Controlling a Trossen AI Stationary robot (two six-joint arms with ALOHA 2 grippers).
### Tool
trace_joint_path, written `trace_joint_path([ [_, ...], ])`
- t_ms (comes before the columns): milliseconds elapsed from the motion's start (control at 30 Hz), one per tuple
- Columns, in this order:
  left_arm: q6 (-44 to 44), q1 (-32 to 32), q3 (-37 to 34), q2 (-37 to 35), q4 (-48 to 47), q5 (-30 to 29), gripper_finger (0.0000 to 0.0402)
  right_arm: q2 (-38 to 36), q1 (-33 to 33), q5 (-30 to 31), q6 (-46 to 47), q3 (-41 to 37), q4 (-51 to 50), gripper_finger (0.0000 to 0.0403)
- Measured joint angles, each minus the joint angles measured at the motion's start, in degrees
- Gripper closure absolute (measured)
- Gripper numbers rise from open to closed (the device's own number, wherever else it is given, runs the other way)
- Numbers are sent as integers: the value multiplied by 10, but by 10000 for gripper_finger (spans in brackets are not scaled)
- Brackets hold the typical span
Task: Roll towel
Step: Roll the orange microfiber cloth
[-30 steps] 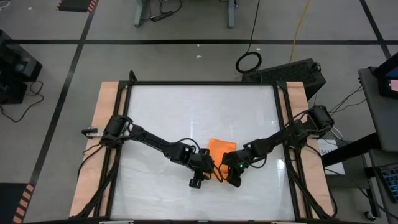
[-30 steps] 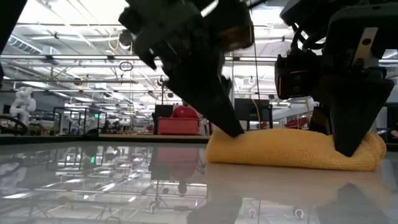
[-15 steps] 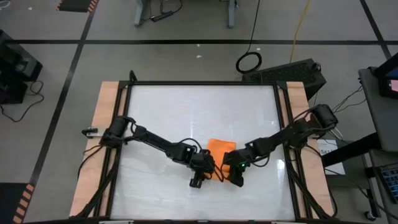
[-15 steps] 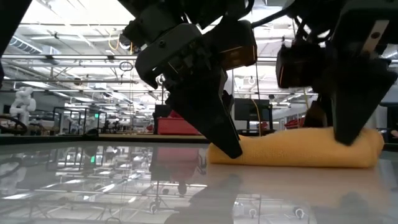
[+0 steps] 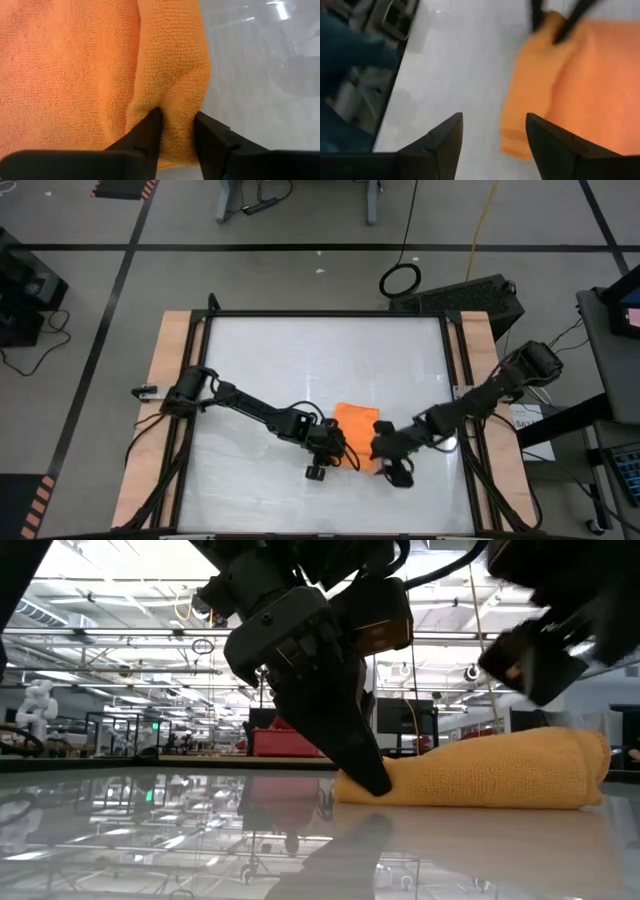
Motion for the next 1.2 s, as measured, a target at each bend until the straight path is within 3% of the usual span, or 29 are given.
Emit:
trace_joint_path([
  [167,0,3,0,0,0,-1,329,12,74,98,-105,0,29,205],
  [300,0,7,0,0,1,2,351,38,99,180,-131,0,26,210],
  [967,2,15,-1,1,3,42,356,154,91,246,-98,3,32,229],
  [1100,2,14,-1,1,3,47,326,155,89,252,-69,3,29,237],
  [1200,4,12,-1,1,3,66,291,156,83,256,-37,3,24,265],
])
